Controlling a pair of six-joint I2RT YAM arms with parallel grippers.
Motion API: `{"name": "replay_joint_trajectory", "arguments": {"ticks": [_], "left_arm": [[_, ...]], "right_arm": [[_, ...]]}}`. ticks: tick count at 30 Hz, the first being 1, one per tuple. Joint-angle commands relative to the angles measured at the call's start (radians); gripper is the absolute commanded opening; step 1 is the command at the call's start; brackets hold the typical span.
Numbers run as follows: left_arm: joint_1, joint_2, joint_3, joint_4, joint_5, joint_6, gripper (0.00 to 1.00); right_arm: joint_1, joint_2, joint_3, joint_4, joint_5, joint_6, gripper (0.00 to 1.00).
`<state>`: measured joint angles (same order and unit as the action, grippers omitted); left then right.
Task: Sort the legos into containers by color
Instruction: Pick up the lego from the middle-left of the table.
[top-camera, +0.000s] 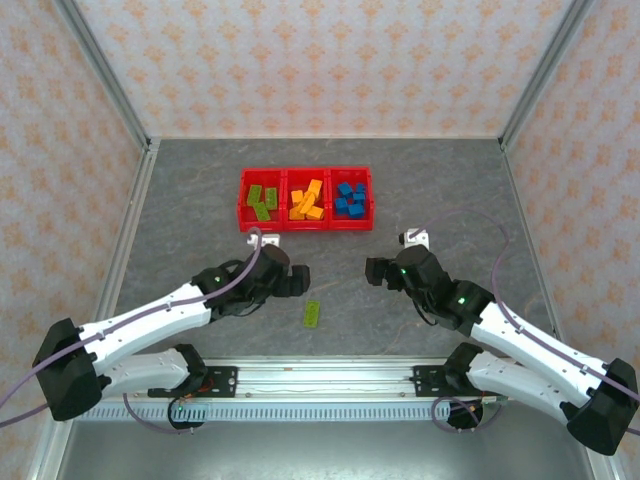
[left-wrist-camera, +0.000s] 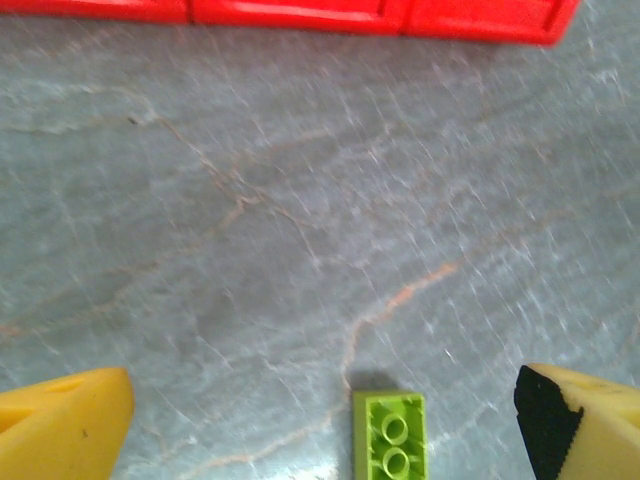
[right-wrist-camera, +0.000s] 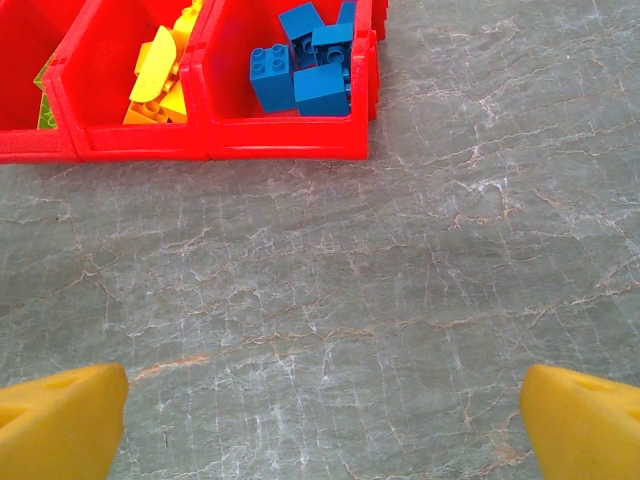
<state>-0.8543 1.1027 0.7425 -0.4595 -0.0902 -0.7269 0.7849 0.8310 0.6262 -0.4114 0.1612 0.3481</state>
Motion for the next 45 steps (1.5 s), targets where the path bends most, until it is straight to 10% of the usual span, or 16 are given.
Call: {"name": "replay_joint_trajectory", "arguments": {"ticks": [1, 15, 33, 45], "left_arm": [[-0.057, 0.036, -0.009, -0.009, -0.015, -0.076, 0.99], [-0.201, 0.386, 0.133, 0.007, -0.003, -0.104, 0.95], [-0.203, 0.483, 0.087, 0.051, 0.005, -0.161, 0.65], [-0.137, 0.462, 0.024, 0.046, -0.081, -0.235, 0.21]], "right_arm": [[0.002, -0.023, 0.002, -0.024, 0.016, 0.008, 1.00], [0.005, -0.054, -0.003, -0.021, 0.013, 0.006, 1.00], [0.005, -0.052, -0.005, -0.020, 0.013, 0.005, 1.00], [0.005, -0.043, -0.004, -0.017, 0.021, 0.007, 1.00]]}}
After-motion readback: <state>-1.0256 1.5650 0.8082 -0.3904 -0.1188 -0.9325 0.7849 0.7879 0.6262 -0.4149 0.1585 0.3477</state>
